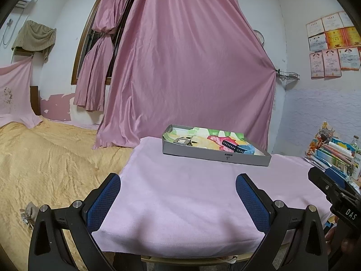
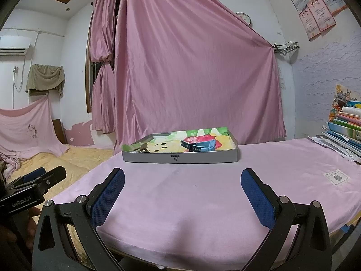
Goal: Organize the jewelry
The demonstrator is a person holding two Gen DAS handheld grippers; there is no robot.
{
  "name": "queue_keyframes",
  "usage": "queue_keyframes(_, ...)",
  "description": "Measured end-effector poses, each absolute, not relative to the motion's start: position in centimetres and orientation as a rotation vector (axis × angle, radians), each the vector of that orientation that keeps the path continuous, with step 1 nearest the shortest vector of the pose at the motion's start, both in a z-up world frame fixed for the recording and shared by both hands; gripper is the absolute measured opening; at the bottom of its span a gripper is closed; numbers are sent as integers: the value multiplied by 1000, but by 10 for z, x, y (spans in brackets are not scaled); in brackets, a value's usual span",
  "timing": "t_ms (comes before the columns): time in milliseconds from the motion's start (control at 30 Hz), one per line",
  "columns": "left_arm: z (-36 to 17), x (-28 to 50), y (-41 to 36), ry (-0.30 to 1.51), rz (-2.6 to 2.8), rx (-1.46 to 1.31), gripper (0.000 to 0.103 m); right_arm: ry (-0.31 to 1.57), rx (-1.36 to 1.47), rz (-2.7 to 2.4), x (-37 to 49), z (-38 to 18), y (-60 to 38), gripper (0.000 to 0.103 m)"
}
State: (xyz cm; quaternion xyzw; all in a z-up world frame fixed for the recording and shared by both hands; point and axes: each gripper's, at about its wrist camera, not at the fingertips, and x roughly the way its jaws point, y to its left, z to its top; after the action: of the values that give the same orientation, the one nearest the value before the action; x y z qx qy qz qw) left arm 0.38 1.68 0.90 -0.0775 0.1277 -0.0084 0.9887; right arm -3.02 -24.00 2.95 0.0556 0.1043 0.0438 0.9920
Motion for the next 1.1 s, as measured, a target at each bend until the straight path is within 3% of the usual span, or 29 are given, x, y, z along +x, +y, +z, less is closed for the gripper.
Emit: queue_keyframes(1100, 5, 6, 16, 262, -21, -152, 103, 219, 116, 77, -28, 26, -240, 101)
